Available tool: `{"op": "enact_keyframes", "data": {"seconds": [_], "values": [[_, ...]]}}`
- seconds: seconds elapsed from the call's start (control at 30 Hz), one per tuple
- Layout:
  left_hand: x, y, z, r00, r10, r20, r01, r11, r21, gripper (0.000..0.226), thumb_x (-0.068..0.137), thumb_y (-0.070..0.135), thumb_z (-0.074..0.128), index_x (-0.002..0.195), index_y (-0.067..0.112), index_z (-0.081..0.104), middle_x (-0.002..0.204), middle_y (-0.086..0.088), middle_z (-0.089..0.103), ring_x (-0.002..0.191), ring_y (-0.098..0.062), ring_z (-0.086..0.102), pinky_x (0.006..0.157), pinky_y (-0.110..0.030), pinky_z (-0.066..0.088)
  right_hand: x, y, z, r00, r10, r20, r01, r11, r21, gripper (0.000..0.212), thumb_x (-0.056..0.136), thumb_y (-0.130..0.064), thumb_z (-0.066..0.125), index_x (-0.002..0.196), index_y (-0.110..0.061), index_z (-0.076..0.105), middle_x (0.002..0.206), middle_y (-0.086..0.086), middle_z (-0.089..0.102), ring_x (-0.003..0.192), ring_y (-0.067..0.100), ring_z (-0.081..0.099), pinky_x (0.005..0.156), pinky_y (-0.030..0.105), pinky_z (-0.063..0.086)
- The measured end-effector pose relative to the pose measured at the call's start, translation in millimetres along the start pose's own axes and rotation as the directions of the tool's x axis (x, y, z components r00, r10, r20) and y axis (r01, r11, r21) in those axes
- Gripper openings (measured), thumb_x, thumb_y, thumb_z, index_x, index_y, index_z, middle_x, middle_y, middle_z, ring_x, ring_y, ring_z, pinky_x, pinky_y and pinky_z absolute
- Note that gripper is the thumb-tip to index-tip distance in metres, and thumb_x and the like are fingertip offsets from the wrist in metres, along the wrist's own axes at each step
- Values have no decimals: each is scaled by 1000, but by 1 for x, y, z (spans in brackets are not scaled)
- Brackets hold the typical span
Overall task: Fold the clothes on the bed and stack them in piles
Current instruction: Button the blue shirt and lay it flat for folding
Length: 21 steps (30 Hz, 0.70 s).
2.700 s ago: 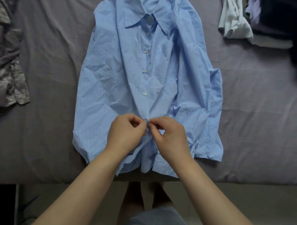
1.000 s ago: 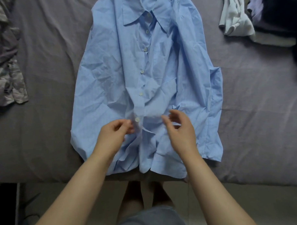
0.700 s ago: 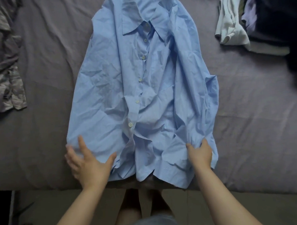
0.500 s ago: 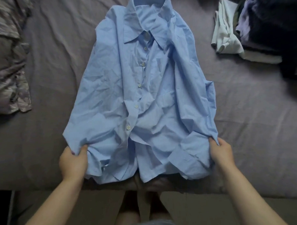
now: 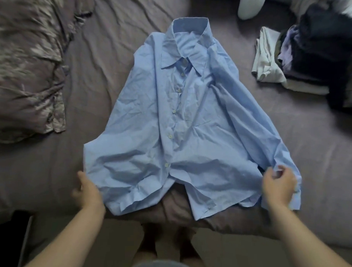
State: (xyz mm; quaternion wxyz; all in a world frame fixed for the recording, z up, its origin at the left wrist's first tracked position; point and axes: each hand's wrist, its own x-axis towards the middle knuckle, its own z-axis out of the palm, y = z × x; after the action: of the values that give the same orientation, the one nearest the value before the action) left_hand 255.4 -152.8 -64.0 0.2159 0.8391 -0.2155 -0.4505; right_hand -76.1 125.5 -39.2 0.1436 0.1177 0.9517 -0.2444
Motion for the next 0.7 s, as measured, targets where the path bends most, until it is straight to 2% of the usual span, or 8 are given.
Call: {"op": "enact_keyframes", "data": {"seconds": [0.1,0.2,0.23,0.3,0.37,0.47,0.6,0.7], "values": [[-19,-41,2,965,-202,168,229,960,-160,122,38,90,62,136,20,44,128,-2,55,111,-29,58,96,-49,48,-49,17,41,954,220,206,-233,972,39,52,87,-35,66,124,-2,53,129,23,51,114,37,51,90,40,42],[-27,-39,8,994,4,108,-11,998,63,90,66,55,79,137,12,44,130,-5,55,116,-27,56,101,-39,45,-60,36,67,759,594,266,-650,714,261,133,35,-77,79,141,-11,35,143,18,40,119,37,49,91,51,46],[-22,-33,10,990,113,88,-127,977,173,73,75,43,77,133,8,48,129,-9,56,117,-29,56,99,-37,44,-59,36,69,716,649,255,-697,653,295,139,31,-78,80,144,-12,30,145,17,38,118,36,50,89,52,47],[-11,-11,13,963,243,116,-266,925,271,43,89,33,66,115,0,58,122,-18,60,113,-35,57,92,-39,45,-53,28,70,686,687,239,-720,596,355,110,62,-50,85,146,-10,27,143,17,40,115,36,54,88,44,50],[3,20,14,945,304,117,-326,899,292,35,97,30,53,108,-2,59,118,-20,60,111,-37,57,89,-39,44,-49,22,74,746,600,288,-659,607,443,74,79,-22,77,140,-3,39,125,12,55,84,25,62,59,26,56],[25,73,12,940,330,87,-338,934,117,41,98,32,47,126,3,57,129,-13,58,115,-28,56,96,-35,44,-64,7,75,786,426,447,-613,630,477,40,89,-22,67,121,-7,51,98,9,60,66,19,55,51,28,48],[35,115,6,966,195,170,-150,957,-249,51,100,51,31,137,20,50,135,-2,55,115,-17,55,91,-30,45,-92,-6,71,706,292,645,-699,430,571,44,95,-53,43,116,-14,49,102,7,59,84,19,59,65,27,43],[22,93,5,950,21,311,48,976,-211,57,97,61,26,137,26,44,140,-1,48,125,-23,49,97,-36,41,-101,11,63,676,452,582,-727,280,627,47,102,-39,24,131,-9,45,130,17,51,111,32,56,78,31,42]]}}
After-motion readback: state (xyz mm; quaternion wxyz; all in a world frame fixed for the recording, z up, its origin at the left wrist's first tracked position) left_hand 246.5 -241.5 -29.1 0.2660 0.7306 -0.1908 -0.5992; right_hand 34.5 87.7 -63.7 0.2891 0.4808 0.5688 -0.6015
